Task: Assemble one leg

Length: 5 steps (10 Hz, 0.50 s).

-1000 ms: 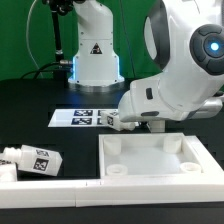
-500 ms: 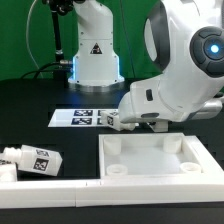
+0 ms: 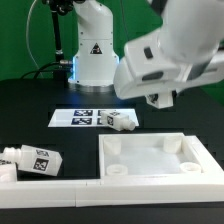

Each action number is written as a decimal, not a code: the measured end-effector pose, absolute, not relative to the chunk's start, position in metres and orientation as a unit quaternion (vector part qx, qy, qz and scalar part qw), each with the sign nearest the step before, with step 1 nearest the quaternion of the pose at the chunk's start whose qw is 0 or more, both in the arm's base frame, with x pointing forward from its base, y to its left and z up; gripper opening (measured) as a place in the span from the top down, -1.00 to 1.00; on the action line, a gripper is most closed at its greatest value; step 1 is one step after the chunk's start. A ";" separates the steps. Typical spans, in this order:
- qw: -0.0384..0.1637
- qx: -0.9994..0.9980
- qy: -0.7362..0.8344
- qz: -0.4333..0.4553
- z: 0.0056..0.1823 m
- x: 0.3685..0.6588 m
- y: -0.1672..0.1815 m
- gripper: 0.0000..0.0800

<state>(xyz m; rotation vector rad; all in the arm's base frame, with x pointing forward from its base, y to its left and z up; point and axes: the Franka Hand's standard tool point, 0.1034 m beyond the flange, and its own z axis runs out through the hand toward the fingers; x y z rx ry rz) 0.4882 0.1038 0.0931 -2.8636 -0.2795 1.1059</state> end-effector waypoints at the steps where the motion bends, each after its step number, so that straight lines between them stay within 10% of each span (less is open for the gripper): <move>1: 0.030 -0.938 -0.090 0.333 0.102 0.496 0.104 0.29; 5: 0.032 -0.969 -0.092 0.226 0.100 0.512 0.108 0.29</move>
Offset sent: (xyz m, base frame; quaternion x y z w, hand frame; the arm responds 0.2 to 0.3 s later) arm 0.0000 0.0000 0.0000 0.0000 0.2571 0.0000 0.9664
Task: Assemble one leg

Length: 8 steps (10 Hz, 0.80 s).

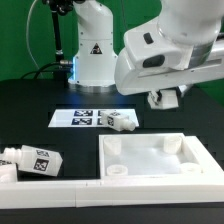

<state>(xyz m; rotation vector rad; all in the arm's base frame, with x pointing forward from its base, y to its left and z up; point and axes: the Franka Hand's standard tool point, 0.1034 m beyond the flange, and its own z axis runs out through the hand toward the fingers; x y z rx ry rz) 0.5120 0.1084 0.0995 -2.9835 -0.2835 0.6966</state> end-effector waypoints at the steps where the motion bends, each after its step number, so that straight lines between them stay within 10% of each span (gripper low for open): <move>1: 0.041 -0.972 -0.105 0.208 0.104 0.528 0.106 0.29; 8: 0.038 -0.990 -0.116 -0.075 0.116 0.599 0.095 0.29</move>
Offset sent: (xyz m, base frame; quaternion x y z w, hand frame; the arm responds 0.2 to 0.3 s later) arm 0.0000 0.0000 0.0000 0.0000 0.1296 0.0000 0.9916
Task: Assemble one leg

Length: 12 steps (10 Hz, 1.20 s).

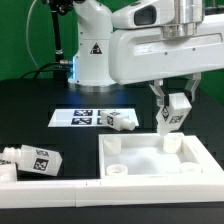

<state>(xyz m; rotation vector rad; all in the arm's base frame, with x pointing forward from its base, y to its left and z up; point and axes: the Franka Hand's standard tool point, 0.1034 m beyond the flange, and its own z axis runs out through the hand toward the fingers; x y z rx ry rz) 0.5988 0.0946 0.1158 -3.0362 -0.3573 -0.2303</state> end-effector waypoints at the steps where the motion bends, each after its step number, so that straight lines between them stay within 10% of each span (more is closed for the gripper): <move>1: 0.039 -0.987 -0.115 -0.109 0.120 0.611 0.094 0.29; 7: 0.009 -0.946 -0.116 -0.303 0.124 0.633 0.079 0.28; 12: 0.026 -0.946 -0.128 -0.297 0.105 0.623 0.118 0.28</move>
Offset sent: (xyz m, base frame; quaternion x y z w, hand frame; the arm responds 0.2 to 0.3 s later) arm 0.0000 0.0000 0.0000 0.0000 0.1938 0.0000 0.9810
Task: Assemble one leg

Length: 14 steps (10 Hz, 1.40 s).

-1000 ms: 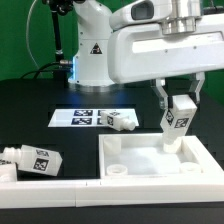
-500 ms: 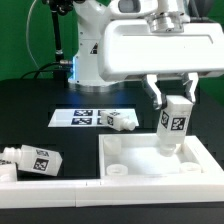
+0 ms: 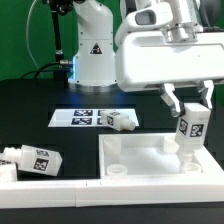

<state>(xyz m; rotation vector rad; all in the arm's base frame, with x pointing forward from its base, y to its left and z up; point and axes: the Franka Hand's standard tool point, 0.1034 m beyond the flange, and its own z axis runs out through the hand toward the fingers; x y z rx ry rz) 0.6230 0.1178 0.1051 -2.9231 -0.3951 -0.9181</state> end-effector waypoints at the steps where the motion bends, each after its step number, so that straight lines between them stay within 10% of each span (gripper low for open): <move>1: 0.026 -0.946 -0.128 -0.298 0.104 0.623 0.118 0.28; 14: 0.022 -0.944 -0.129 -0.304 0.087 0.631 0.114 0.28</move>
Offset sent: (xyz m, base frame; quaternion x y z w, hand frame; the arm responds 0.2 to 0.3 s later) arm 0.0183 -0.0047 -0.0061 -0.0068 -0.0039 0.0007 1.0000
